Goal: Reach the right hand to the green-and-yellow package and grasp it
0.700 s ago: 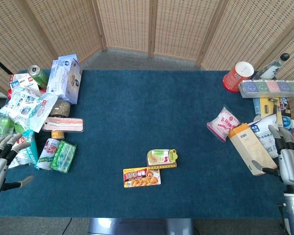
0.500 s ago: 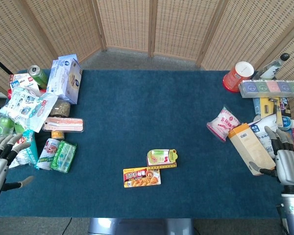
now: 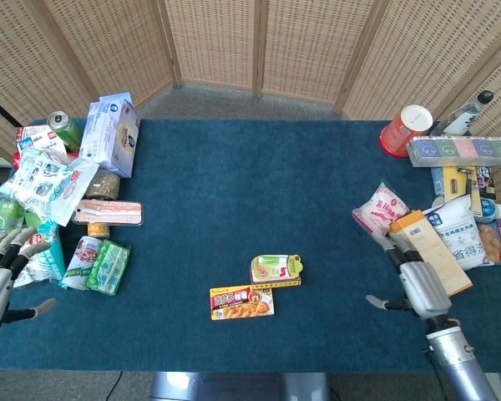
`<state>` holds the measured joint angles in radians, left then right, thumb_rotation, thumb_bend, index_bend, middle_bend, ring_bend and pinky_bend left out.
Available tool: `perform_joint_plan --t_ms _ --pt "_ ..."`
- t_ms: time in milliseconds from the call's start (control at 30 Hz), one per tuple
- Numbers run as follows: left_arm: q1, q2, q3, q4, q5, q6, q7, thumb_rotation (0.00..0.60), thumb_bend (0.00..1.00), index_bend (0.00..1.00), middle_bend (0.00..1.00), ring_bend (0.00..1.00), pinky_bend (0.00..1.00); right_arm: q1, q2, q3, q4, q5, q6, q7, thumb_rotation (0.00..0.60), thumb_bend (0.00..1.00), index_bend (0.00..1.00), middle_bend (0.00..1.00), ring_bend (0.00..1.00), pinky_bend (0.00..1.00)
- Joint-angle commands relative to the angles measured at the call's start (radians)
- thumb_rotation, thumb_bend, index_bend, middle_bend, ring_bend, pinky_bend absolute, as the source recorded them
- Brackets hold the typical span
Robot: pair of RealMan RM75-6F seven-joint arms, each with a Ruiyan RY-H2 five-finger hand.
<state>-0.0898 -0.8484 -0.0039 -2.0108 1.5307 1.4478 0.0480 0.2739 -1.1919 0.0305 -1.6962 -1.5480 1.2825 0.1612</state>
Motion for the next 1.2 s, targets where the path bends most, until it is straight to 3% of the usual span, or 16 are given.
perform_joint_plan --t_ms 33,300,467,600,833,1200 --pt "0.001 0.003 -0.002 0.004 -0.006 0.001 -0.008 0.6 0.0 0.22 0.0 0.0 0.0 0.055 -0.034 0.001 -0.039 -0.017 -0.07 -0.053 0.6 0.0 0.0 0.0 0.0 0.0" --pt "-0.001 0.011 -0.013 0.014 -0.018 0.005 -0.039 0.6 0.0 0.22 0.0 0.0 0.0 0.147 -0.143 0.024 -0.068 -0.007 -0.182 -0.156 0.6 0.0 0.0 0.0 0.0 0.0" --pt "-0.003 0.012 -0.011 0.015 -0.018 -0.001 -0.042 0.6 0.0 0.22 0.0 0.0 0.0 0.222 -0.202 0.056 -0.042 0.038 -0.285 -0.135 0.6 0.0 0.0 0.0 0.0 0.0" --pt "-0.001 0.01 -0.01 0.014 -0.018 -0.001 -0.037 0.6 0.0 0.22 0.0 0.0 0.0 0.3 -0.186 0.102 -0.04 0.123 -0.413 -0.058 0.6 0.0 0.0 0.0 0.0 0.0" --pt "-0.004 0.007 -0.014 0.017 -0.03 -0.006 -0.034 0.6 0.0 0.22 0.0 0.0 0.0 0.395 -0.153 0.154 -0.011 0.228 -0.546 -0.032 0.6 0.0 0.0 0.0 0.0 0.0" --pt "-0.01 -0.002 -0.016 0.018 -0.043 -0.018 -0.014 0.6 0.0 0.22 0.0 0.0 0.0 0.492 -0.143 0.15 0.046 0.338 -0.685 -0.04 0.6 0.0 0.0 0.0 0.0 0.04"
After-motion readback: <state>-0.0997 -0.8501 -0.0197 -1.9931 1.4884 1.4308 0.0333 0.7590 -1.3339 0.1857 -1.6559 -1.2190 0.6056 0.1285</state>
